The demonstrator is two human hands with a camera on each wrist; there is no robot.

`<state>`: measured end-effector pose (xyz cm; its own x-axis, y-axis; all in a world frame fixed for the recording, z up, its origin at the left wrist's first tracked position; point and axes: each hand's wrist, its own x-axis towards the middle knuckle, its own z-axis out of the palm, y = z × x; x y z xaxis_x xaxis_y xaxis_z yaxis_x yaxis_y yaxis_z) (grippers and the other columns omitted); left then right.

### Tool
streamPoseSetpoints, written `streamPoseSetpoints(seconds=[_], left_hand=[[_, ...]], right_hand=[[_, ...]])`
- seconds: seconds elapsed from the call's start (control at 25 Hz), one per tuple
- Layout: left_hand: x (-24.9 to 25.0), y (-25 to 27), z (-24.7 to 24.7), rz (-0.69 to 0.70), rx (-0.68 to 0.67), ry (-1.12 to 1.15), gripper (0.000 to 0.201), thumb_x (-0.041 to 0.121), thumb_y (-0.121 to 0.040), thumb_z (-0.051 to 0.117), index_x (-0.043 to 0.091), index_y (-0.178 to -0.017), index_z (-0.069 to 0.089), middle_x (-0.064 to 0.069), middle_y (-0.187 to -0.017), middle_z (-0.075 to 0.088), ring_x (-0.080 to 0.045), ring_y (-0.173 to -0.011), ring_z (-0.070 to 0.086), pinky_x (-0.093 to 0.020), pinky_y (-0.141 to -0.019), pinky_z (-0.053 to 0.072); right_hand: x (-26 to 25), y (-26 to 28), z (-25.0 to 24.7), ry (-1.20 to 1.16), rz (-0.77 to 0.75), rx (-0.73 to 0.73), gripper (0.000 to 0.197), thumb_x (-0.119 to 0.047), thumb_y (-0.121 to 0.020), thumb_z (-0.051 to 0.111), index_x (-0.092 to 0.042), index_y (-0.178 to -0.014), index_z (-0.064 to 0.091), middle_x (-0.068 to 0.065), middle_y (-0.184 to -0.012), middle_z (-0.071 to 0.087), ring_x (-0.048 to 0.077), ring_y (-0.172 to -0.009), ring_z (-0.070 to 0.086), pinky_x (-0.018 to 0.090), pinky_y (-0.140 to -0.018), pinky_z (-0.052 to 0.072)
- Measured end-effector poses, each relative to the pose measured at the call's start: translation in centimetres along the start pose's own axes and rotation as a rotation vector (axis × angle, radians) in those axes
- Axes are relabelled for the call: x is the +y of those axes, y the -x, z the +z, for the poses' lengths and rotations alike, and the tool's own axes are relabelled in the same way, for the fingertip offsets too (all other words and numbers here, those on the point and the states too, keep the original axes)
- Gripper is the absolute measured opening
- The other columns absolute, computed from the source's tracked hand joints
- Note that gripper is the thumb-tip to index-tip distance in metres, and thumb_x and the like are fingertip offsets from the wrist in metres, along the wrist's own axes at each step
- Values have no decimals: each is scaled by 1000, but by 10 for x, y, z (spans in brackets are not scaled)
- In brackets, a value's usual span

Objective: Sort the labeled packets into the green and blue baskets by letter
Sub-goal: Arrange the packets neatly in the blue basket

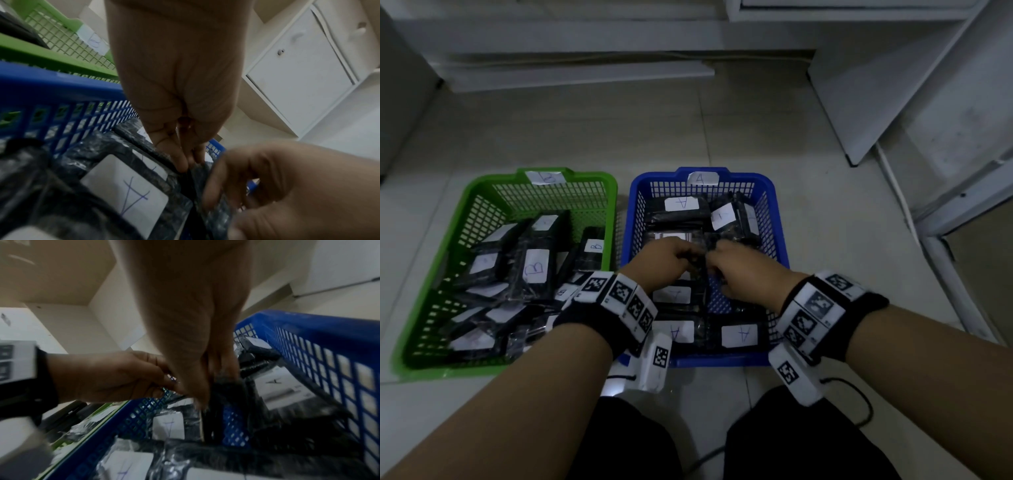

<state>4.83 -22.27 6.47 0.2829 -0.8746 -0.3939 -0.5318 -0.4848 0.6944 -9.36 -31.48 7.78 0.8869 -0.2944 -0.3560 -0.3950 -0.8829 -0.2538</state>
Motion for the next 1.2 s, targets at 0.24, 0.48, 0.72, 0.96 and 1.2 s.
streamPoseSetpoints(seconds=[0.24,0.48,0.72,0.96,1.2], left_hand=[[-4,-3,9,79,-84,-284,46,11,-92,51,25,-137,49,-1,-141,47,-19,-129,44,-25,-104,31],[-7,-11,15,91,-3,-254,39,9,-91,51,18,-128,58,-3,-131,51,-19,-121,49,-18,-95,32],[-9,-19,22,87,-110,-322,33,16,-92,55,22,-124,62,0,-130,53,-17,-121,50,-20,-99,33],[-11,-31,13,131,460,-405,28,18,-79,68,24,-106,71,-1,-124,54,-26,-118,47,-42,-104,37],[-34,-31,-12,-180,343,-365,51,24,-82,67,18,-131,56,-5,-145,38,-26,-132,38,-33,-110,30]], right_hand=[[19,-18,9,-290,139,149,33,-3,-86,56,-18,-115,63,6,-121,53,24,-104,58,30,-85,47],[34,-28,19,-261,115,157,46,1,-85,55,-16,-128,56,7,-130,44,27,-110,54,30,-93,46],[43,-21,13,-85,14,-95,45,0,-90,50,-14,-134,55,13,-134,48,30,-116,52,33,-100,43],[72,-28,-3,-125,167,390,30,2,-87,50,-6,-113,62,11,-118,54,27,-110,49,26,-83,37],[77,-44,2,106,96,140,40,0,-89,47,-10,-125,57,8,-127,54,29,-116,48,37,-92,43]])
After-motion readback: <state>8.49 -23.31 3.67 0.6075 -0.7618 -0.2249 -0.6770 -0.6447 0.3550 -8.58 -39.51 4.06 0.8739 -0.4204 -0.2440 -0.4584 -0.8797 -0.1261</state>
